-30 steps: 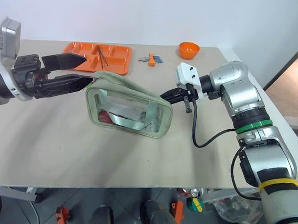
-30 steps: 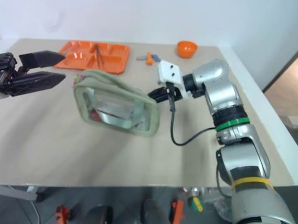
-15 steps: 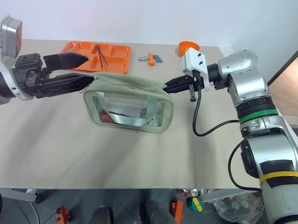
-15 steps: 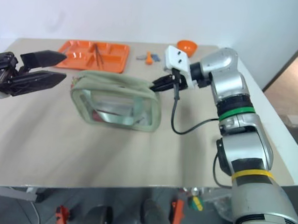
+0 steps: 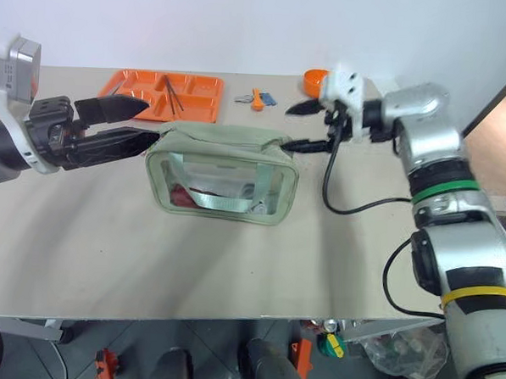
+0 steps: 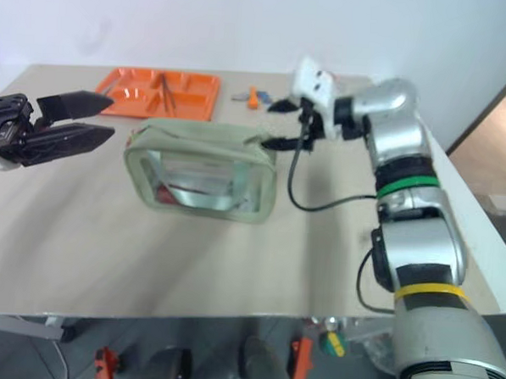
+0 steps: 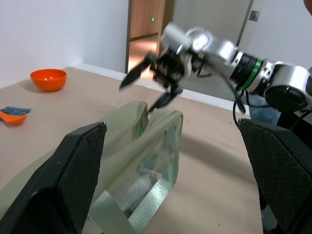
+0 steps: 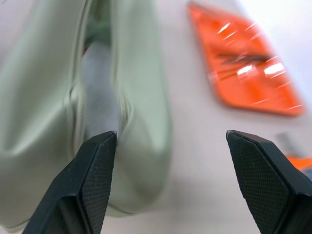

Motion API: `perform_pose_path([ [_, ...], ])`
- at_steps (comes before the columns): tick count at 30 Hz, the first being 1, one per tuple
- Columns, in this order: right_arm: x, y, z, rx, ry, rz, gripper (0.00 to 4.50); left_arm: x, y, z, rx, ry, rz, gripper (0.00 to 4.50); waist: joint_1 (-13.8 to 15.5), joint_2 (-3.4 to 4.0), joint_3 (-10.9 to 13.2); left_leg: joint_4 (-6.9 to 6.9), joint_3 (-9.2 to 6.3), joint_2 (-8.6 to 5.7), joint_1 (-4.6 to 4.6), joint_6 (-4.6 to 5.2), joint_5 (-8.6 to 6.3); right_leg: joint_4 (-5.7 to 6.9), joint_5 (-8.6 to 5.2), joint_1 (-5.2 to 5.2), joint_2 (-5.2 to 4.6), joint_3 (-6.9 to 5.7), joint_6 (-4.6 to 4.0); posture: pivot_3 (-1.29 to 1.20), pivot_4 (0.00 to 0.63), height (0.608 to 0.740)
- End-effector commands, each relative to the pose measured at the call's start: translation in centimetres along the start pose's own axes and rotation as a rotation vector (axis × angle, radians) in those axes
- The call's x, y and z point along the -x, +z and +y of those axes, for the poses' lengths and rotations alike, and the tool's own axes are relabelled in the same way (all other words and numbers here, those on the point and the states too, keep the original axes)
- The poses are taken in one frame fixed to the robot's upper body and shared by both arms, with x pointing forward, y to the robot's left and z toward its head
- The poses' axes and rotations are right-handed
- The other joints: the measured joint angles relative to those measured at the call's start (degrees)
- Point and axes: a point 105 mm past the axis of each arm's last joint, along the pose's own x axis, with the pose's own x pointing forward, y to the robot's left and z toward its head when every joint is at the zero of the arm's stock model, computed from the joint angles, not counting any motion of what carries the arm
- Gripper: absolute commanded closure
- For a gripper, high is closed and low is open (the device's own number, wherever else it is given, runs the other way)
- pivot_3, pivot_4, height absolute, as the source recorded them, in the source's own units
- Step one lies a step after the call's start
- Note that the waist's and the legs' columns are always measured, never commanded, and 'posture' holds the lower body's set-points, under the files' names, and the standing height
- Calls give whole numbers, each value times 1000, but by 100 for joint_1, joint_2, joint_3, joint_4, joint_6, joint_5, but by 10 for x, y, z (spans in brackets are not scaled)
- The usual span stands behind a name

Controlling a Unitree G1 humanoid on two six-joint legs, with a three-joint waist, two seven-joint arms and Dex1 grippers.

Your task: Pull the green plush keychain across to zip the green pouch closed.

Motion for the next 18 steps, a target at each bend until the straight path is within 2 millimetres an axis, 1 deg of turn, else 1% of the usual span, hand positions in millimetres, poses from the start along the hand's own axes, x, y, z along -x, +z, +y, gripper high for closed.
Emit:
perform_pose_path([
  [1,30,37,-13,98,-28,-81,759,6,14,-4,-57,10,-32,0,2,0,0,-1,0,0,0,0,0,-2,0,0,-1,-1,1,0,150,740],
  [3,40,42,-16,119,-44,-79,759,9,14,-1,-59,28,-32,0,2,0,0,-2,-1,0,0,0,-1,-4,-1,2,-2,-2,1,0,150,740],
  [5,52,49,-16,102,-48,-100,759,15,13,2,-56,54,-29,0,1,0,0,-3,2,-1,2,0,-1,-4,-1,2,-3,-1,1,0,150,740],
  [7,59,53,-13,77,-34,-120,759,19,11,4,-52,72,-22,0,0,3,2,-3,4,1,4,0,-1,-2,-1,0,-3,-1,0,0,150,740],
  [8,61,52,-8,47,-14,-131,759,22,10,6,-49,86,-16,0,1,4,2,-3,3,2,4,0,-1,-2,-1,0,-3,-1,-1,0,150,740],
  [9,61,49,-1,16,10,-130,759,25,8,7,-46,101,-11,0,1,3,2,-3,1,3,5,0,-1,-2,-1,0,-3,-1,-3,0,150,740],
  [13,56,38,42,-94,126,-132,759,40,5,14,-34,161,3,0,22,-2,-1,-4,-9,8,5,-1,-3,-2,-8,4,-4,-7,-9,0,150,740],
  [15,52,37,57,-125,137,-139,759,43,4,14,-32,170,6,0,21,7,4,-6,-10,7,4,-1,-3,-1,-12,3,-7,-8,-10,0,150,740],
  [18,39,38,80,-190,148,-172,759,43,3,15,-29,171,7,0,15,21,13,-4,-2,5,1,-2,-3,5,-10,-5,-6,-7,-8,0,150,740],
])
